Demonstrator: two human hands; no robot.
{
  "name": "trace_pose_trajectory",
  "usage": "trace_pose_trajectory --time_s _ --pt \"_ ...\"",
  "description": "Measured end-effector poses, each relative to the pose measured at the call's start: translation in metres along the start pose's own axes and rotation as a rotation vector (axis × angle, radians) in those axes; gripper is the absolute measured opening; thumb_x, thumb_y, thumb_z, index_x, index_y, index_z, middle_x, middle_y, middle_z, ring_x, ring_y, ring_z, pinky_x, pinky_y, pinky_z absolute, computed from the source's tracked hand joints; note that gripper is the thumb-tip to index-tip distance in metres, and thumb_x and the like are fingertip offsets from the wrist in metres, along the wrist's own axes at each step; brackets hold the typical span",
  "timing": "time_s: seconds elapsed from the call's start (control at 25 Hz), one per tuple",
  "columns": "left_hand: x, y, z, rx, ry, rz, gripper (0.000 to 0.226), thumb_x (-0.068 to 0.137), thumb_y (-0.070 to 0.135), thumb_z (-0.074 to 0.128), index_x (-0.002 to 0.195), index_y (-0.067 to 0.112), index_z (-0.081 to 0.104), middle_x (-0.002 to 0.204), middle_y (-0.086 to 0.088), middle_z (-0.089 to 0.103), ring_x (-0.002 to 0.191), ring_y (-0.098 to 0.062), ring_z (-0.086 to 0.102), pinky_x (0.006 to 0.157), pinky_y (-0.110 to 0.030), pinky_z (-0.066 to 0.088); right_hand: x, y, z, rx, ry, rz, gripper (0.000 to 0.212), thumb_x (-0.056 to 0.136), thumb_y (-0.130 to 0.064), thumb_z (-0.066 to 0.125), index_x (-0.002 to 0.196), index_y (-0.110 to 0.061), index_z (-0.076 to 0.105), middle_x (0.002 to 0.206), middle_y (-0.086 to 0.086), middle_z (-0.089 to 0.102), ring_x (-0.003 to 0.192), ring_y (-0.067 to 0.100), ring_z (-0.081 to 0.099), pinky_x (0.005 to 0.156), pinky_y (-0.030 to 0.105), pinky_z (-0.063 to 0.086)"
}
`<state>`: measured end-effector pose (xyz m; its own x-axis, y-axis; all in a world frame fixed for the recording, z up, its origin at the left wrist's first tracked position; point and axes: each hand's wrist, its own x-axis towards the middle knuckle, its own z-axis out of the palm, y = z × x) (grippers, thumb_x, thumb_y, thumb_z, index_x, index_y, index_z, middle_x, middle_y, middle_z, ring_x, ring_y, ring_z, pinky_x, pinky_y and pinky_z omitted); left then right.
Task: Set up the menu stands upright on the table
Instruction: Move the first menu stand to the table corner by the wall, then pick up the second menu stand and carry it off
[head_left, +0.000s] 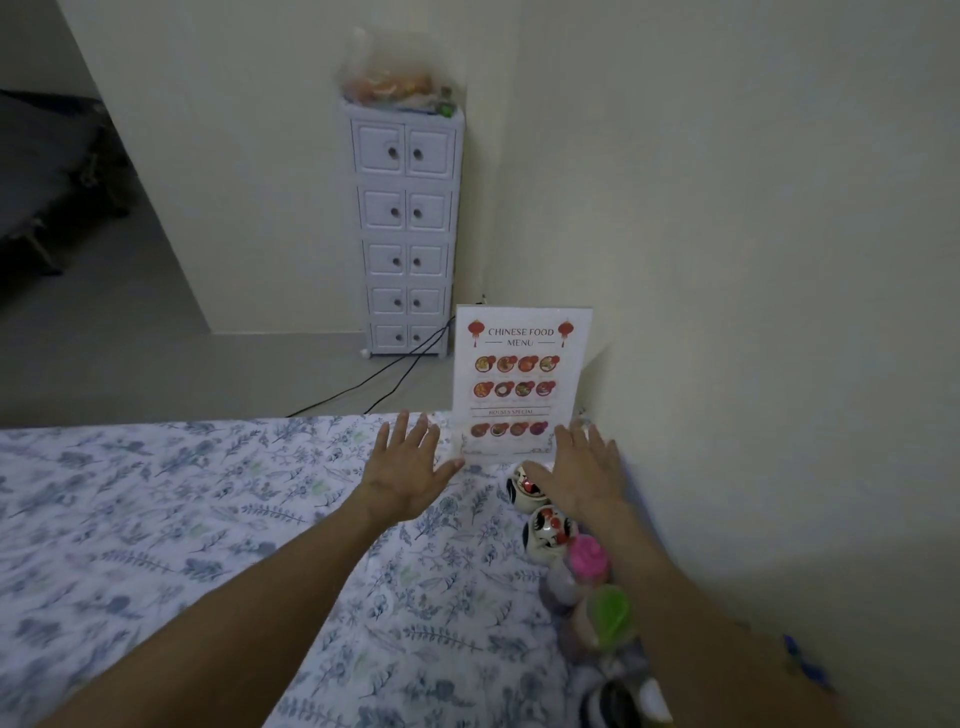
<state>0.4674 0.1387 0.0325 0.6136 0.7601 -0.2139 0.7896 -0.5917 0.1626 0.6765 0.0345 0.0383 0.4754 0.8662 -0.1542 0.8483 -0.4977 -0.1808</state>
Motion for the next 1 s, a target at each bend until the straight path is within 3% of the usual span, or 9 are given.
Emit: trace_pose_trajectory --time_s 0.24,0.36,0.56,0.72,0.88,1.0 --pt "-0.123 -0.030 -0.013 -0.051 0.045 0.014 0.076 0.094 0.059 0.013 0.152 0.012 0.009 0.163 -0.008 0.000 0.149 -0.027 -0.013 0.121 -0.044 -0.007 -0.113 -0.062 0.002 0.086 0.088 -0.022 0.077 0.084 -0.064 0.040 0.143 -0.016 0.031 0.156 0.010 0.029 0.145 0.034 0.019 0.120 0.054 0.016" --pt "-0.200 -0.055 -0.008 -0.076 0.071 0.031 0.073 0.095 0.057 0.015 0.152 0.012 0.011 0.163 -0.008 0.002 0.150 -0.027 -0.012 0.121 -0.043 -0.007 -0.183 -0.100 0.012 0.104 0.134 -0.031 0.074 0.083 -0.065 0.039 0.137 -0.014 0.038 0.148 0.012 0.039 0.139 0.035 0.032 0.113 0.054 0.029" --pt "-0.329 -0.102 0.021 -0.114 0.078 0.025 0.073 0.094 0.058 0.014 0.152 0.013 0.014 0.163 -0.007 0.004 0.150 -0.025 -0.011 0.122 -0.042 -0.007 -0.305 -0.172 0.047 0.119 0.164 -0.040 0.076 0.088 -0.061 0.040 0.147 -0.014 0.029 0.158 0.011 0.028 0.146 0.030 0.021 0.120 0.050 0.018" --pt "-0.414 -0.148 0.050 -0.133 0.068 -0.054 0.113 0.064 0.077 -0.019 0.152 0.015 0.015 0.163 -0.006 0.005 0.150 -0.026 -0.009 0.121 -0.044 -0.005 -0.379 -0.227 0.078 0.199 0.138 -0.097 0.071 0.092 -0.055 0.041 0.149 -0.014 0.028 0.160 0.008 0.024 0.149 0.026 0.013 0.123 0.045 0.011" --pt "-0.466 -0.199 0.070 -0.213 0.114 -0.180 0.096 0.077 0.075 -0.006 0.149 0.019 0.024 0.162 -0.005 0.016 0.150 -0.028 0.000 0.122 -0.047 0.000 -0.414 -0.276 0.108 0.292 0.157 -0.219 0.064 0.094 -0.049 0.044 0.146 -0.013 0.033 0.157 0.008 0.030 0.148 0.024 0.020 0.122 0.041 0.015" --pt "-0.488 -0.229 0.075 -0.295 0.136 -0.301 0.066 0.096 0.054 0.020 0.151 0.018 0.019 0.162 -0.005 0.015 0.150 -0.028 0.001 0.122 -0.045 0.000 -0.419 -0.306 0.129 0.348 0.129 -0.283 0.061 0.094 -0.045 0.045 0.145 -0.014 0.035 0.156 0.006 0.033 0.146 0.022 0.023 0.120 0.039 0.021"
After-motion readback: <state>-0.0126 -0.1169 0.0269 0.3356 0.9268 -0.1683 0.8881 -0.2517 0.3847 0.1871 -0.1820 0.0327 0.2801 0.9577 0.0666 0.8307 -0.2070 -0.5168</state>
